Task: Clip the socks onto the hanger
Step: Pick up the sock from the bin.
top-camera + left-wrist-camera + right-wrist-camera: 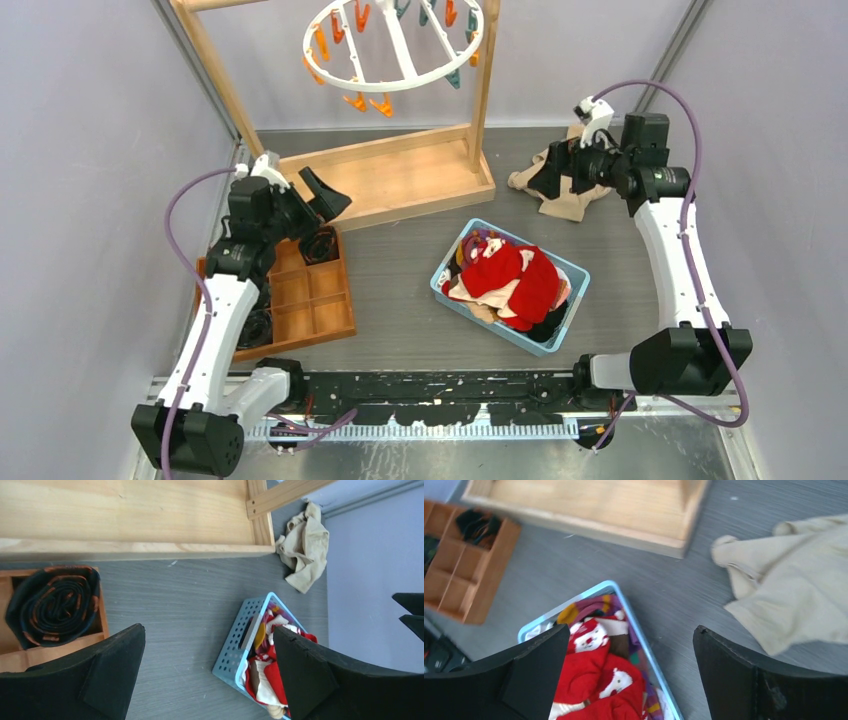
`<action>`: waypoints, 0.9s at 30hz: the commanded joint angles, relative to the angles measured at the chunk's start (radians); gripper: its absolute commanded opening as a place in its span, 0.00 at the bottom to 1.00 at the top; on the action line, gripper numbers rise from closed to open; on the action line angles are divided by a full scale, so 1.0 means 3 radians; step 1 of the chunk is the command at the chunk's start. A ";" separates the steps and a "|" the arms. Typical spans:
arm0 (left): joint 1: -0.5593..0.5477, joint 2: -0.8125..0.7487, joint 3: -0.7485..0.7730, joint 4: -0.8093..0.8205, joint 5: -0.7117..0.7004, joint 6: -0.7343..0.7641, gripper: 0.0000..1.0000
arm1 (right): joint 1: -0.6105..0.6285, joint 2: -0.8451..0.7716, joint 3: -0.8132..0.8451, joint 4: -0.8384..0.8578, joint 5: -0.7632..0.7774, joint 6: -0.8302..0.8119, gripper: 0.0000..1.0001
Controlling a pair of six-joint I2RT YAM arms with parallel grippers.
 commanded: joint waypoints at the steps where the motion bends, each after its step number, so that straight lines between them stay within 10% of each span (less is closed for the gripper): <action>1: 0.0026 -0.0109 -0.0194 0.0704 0.0372 -0.0212 1.00 | 0.0116 -0.0030 -0.0048 -0.0118 -0.0784 -0.0677 1.00; 14: -0.0226 0.0089 -0.0679 0.2211 0.1026 -0.0601 0.95 | 0.1079 -0.0079 -0.0438 -0.1844 -0.1061 -0.3178 1.00; 27: -0.0353 0.0148 -0.0904 0.2427 0.0888 -0.0488 0.95 | 0.1250 0.0290 -0.0704 -0.1432 -0.0789 -0.3544 0.68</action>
